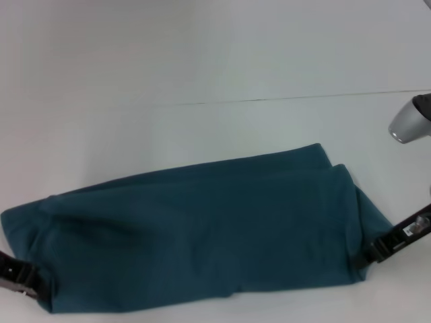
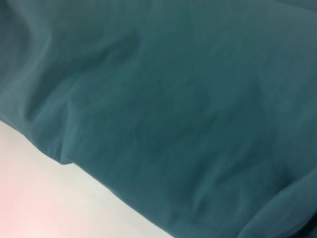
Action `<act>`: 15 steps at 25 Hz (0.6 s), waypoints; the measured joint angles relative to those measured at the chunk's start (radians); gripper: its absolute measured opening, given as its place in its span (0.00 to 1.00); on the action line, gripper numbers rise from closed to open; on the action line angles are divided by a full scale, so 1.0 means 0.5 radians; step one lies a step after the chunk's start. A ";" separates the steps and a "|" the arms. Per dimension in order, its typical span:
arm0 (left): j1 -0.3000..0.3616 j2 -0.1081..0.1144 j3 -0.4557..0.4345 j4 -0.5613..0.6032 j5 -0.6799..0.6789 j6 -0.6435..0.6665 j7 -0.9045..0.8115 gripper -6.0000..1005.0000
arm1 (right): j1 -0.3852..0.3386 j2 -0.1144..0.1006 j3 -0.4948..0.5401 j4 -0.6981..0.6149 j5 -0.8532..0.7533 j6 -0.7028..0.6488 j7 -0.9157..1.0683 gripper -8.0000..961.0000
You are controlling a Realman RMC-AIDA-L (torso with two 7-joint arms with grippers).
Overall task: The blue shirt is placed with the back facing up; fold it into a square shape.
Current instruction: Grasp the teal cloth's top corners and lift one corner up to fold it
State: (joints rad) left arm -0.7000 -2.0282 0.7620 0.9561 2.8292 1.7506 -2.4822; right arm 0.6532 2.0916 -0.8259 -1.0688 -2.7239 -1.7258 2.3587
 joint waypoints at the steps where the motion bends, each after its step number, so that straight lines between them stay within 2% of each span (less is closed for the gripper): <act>1: 0.012 0.000 0.000 0.017 0.001 0.035 0.005 0.06 | -0.016 0.001 0.000 -0.023 0.001 -0.027 0.002 0.03; 10: 0.054 0.001 -0.002 0.070 0.002 0.147 0.029 0.06 | -0.070 -0.003 0.001 -0.067 -0.009 -0.094 0.003 0.04; 15: 0.052 0.001 -0.002 0.068 0.002 0.143 0.036 0.06 | -0.060 -0.035 0.004 -0.037 -0.015 -0.075 -0.016 0.04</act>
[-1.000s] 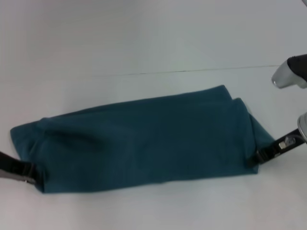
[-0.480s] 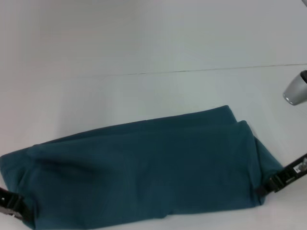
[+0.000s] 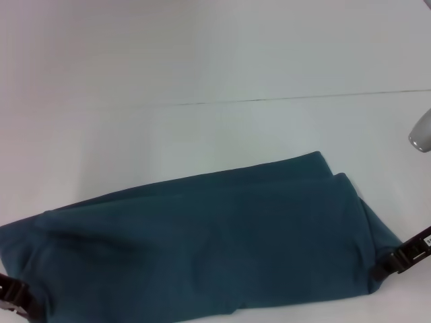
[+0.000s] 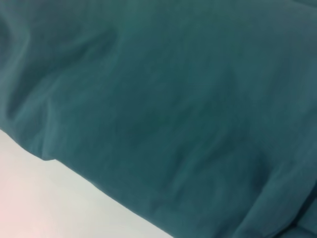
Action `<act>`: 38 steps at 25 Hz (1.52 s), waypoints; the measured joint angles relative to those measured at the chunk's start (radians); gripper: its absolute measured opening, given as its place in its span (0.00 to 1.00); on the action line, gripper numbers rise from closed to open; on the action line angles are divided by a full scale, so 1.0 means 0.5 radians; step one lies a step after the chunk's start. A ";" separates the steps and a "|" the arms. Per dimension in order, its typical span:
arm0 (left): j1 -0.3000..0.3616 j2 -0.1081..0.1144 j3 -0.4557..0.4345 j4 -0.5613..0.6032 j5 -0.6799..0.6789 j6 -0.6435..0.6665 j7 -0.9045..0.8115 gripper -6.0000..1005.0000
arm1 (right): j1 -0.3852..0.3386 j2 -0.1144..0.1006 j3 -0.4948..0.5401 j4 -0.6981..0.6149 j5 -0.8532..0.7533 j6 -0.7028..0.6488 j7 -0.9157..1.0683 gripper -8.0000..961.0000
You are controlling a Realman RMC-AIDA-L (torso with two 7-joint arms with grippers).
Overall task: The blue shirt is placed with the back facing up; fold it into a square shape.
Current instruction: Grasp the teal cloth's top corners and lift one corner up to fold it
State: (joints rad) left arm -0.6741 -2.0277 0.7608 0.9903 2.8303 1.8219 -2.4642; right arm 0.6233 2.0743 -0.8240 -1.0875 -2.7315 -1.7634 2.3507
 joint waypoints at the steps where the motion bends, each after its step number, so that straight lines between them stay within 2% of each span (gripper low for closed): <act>1: -0.001 0.001 0.000 -0.002 0.000 -0.005 0.001 0.06 | 0.003 -0.007 0.003 0.005 -0.001 0.003 -0.001 0.04; 5: -0.001 0.003 0.000 -0.006 0.002 -0.020 0.005 0.06 | 0.006 -0.063 0.029 0.010 0.012 0.022 -0.011 0.04; 9: 0.004 0.003 0.000 -0.010 0.003 -0.040 0.011 0.06 | 0.027 -0.143 0.101 0.015 0.018 0.008 -0.030 0.22; 11: 0.006 0.003 0.000 -0.012 0.003 -0.055 0.012 0.06 | 0.040 -0.207 0.140 0.006 0.037 -0.016 -0.051 0.31; 16: 0.001 0.002 -0.073 -0.001 -0.015 -0.074 0.023 0.06 | 0.042 -0.236 0.188 -0.025 0.214 -0.031 -0.164 0.51; 18: -0.016 0.011 -0.141 0.000 -0.028 -0.064 0.043 0.06 | 0.032 -0.221 0.225 -0.047 0.327 -0.007 -0.259 0.55; 21: -0.050 0.042 -0.227 0.003 -0.088 -0.002 0.060 0.06 | 0.019 -0.177 0.290 -0.031 0.535 0.081 -0.398 0.62; 23: -0.068 0.061 -0.264 0.014 -0.143 0.050 0.062 0.06 | 0.010 -0.134 0.304 0.005 0.643 0.151 -0.482 0.67; 27: -0.121 0.103 -0.349 0.041 -0.248 0.172 0.062 0.06 | -0.007 -0.005 0.308 0.072 0.775 0.257 -0.659 0.77; 29: -0.156 0.124 -0.394 0.045 -0.288 0.221 0.053 0.06 | -0.016 0.038 0.298 0.168 0.874 0.306 -0.769 0.83; 35: -0.253 0.167 -0.476 0.034 -0.406 0.311 0.026 0.06 | -0.064 0.038 0.273 0.644 1.314 0.593 -1.185 0.66; 38: -0.303 0.193 -0.497 0.025 -0.489 0.323 -0.011 0.06 | -0.081 0.047 0.250 0.925 1.529 0.750 -1.553 0.51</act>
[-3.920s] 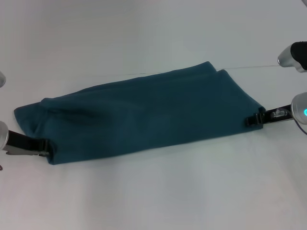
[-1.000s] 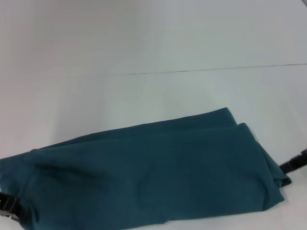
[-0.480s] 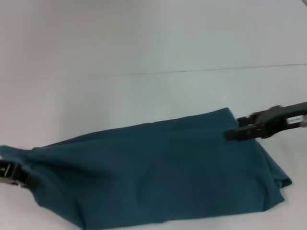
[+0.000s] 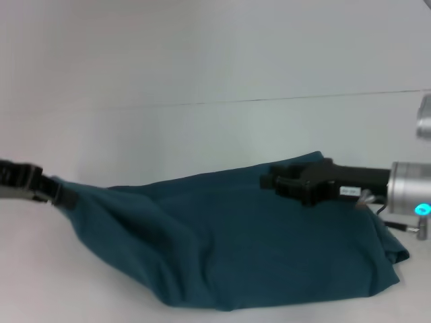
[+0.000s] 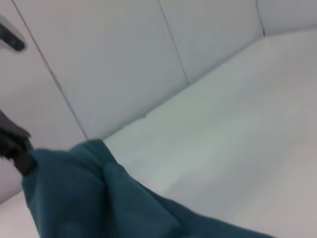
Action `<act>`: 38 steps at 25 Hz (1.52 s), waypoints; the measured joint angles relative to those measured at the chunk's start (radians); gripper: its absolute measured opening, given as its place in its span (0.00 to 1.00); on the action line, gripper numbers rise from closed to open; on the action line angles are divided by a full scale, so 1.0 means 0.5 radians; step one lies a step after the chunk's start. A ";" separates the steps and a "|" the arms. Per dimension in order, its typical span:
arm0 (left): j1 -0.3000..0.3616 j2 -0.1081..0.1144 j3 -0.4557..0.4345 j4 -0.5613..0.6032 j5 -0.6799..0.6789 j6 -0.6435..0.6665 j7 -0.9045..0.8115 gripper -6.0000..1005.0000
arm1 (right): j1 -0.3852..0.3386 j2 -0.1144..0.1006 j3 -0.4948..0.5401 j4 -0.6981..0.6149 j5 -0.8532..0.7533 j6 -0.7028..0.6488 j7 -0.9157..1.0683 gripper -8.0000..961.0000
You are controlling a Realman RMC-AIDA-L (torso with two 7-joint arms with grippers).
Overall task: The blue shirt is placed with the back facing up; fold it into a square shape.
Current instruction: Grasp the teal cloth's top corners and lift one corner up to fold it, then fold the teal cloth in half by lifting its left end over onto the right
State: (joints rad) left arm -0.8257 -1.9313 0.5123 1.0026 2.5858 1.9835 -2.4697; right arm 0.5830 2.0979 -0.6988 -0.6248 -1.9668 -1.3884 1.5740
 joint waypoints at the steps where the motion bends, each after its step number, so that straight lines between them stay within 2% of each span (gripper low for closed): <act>1: -0.015 0.012 -0.006 -0.009 -0.042 0.001 -0.017 0.06 | 0.002 0.000 -0.011 0.101 0.063 0.065 -0.142 0.46; 7: -0.115 0.074 -0.070 -0.053 -0.227 0.031 -0.102 0.06 | 0.021 0.002 -0.024 0.491 0.239 0.270 -0.743 0.17; 12: -0.210 0.110 -0.074 -0.075 -0.331 0.058 -0.180 0.06 | 0.086 0.012 -0.025 0.772 0.374 0.310 -1.112 0.10; 18: -0.318 0.149 -0.072 -0.105 -0.413 0.092 -0.232 0.06 | 0.301 0.024 -0.047 1.054 0.375 0.573 -1.260 0.02; 19: -0.330 0.154 -0.071 -0.107 -0.421 0.098 -0.238 0.06 | 0.380 0.027 -0.047 1.149 0.380 0.656 -1.304 0.01; 20: -0.330 0.154 -0.071 -0.107 -0.421 0.098 -0.238 0.06 | 0.380 0.027 -0.047 1.149 0.380 0.656 -1.304 0.01; 26: -0.354 0.167 -0.070 -0.115 -0.499 0.120 -0.282 0.06 | 0.585 0.036 -0.052 1.348 0.352 0.748 -1.395 0.01; 33: -0.351 0.164 -0.064 -0.115 -0.504 0.140 -0.287 0.06 | 0.682 0.046 -0.036 1.426 0.294 0.829 -1.408 0.01; 35: -0.347 0.160 -0.061 -0.116 -0.504 0.140 -0.285 0.06 | 0.652 0.031 0.009 1.412 0.309 0.834 -1.394 0.01; 38: -0.346 0.155 -0.051 -0.121 -0.505 0.133 -0.278 0.06 | 0.507 0.004 0.131 1.274 0.332 0.745 -1.310 0.01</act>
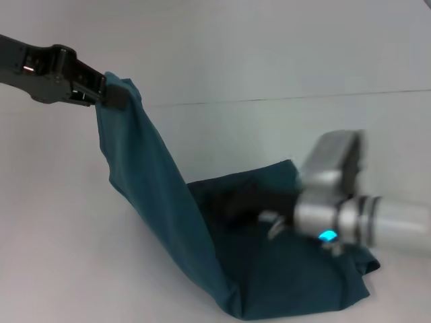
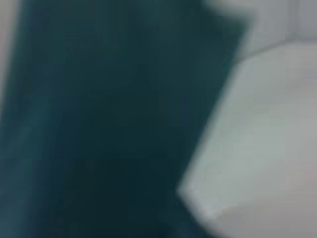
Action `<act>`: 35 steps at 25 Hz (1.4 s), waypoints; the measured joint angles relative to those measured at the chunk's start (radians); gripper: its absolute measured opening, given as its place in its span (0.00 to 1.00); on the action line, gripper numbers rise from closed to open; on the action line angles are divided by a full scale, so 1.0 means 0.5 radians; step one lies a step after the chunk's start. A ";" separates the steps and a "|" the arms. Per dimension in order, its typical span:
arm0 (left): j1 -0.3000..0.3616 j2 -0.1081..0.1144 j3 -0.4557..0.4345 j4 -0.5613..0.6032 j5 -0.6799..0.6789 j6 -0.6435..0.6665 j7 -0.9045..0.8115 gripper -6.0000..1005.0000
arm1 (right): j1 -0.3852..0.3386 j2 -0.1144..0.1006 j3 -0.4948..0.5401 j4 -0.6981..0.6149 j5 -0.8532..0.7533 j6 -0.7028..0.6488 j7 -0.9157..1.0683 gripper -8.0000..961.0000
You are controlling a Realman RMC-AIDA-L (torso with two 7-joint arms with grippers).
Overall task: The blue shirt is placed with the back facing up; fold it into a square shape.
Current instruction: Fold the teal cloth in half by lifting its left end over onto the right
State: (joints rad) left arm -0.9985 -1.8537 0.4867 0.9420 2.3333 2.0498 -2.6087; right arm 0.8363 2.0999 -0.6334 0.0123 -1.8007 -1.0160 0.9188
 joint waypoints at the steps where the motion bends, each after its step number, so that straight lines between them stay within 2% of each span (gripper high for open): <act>1: -0.002 -0.002 0.005 -0.003 0.000 -0.004 0.002 0.06 | -0.068 -0.005 0.044 -0.101 0.006 -0.055 0.067 0.01; 8: -0.064 -0.033 0.101 -0.026 -0.005 -0.069 0.007 0.06 | -0.607 -0.030 0.255 -0.839 0.251 -0.326 0.660 0.01; 10: -0.097 -0.057 0.153 -0.036 -0.013 -0.106 0.002 0.06 | -0.777 -0.042 0.288 -1.024 0.344 -0.352 0.796 0.01; 13: -0.161 -0.104 0.260 -0.074 -0.023 -0.171 -0.008 0.06 | -0.938 -0.072 0.370 -1.143 0.429 -0.400 0.907 0.01; 14: -0.207 -0.148 0.317 -0.106 -0.024 -0.233 -0.017 0.06 | -1.007 -0.103 0.461 -1.155 0.453 -0.456 0.936 0.01; 15: -0.237 -0.176 0.347 -0.128 -0.024 -0.269 -0.027 0.06 | -1.036 -0.118 0.509 -1.155 0.458 -0.494 0.945 0.01; 16: -0.237 -0.176 0.347 -0.128 -0.024 -0.269 -0.027 0.06 | -1.036 -0.118 0.509 -1.155 0.458 -0.494 0.945 0.01; 19: -0.326 -0.248 0.446 -0.171 -0.024 -0.371 -0.052 0.06 | -1.099 -0.139 0.633 -1.156 0.460 -0.568 0.963 0.01; 24: -0.463 -0.387 0.625 -0.181 -0.019 -0.586 -0.117 0.06 | -1.143 -0.159 0.725 -1.165 0.460 -0.632 1.002 0.01; 27: -0.504 -0.489 0.713 -0.182 -0.010 -0.766 -0.159 0.06 | -1.149 -0.160 0.746 -1.166 0.459 -0.645 1.009 0.01; 28: -0.507 -0.566 0.784 -0.183 -0.010 -0.921 -0.202 0.06 | -1.154 -0.161 0.747 -1.166 0.459 -0.646 1.011 0.01; 29: -0.501 -0.604 0.822 -0.192 -0.017 -0.990 -0.214 0.06 | -1.155 -0.161 0.747 -1.167 0.459 -0.644 1.011 0.01; 31: -0.501 -0.635 0.935 -0.281 -0.097 -1.101 -0.225 0.06 | -1.151 -0.161 0.748 -1.167 0.459 -0.636 1.010 0.01; 32: -0.501 -0.635 0.935 -0.281 -0.097 -1.101 -0.225 0.06 | -1.151 -0.161 0.748 -1.167 0.459 -0.636 1.010 0.01; 35: -0.530 -0.632 1.128 -0.514 -0.316 -1.154 -0.227 0.06 | -1.138 -0.164 0.760 -1.168 0.459 -0.630 1.009 0.01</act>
State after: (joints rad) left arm -1.2634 -2.1695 1.0509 0.6853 2.1751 1.4729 -2.7223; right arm 0.2674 2.0179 -0.2533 -0.5715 -1.5711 -1.3309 1.4232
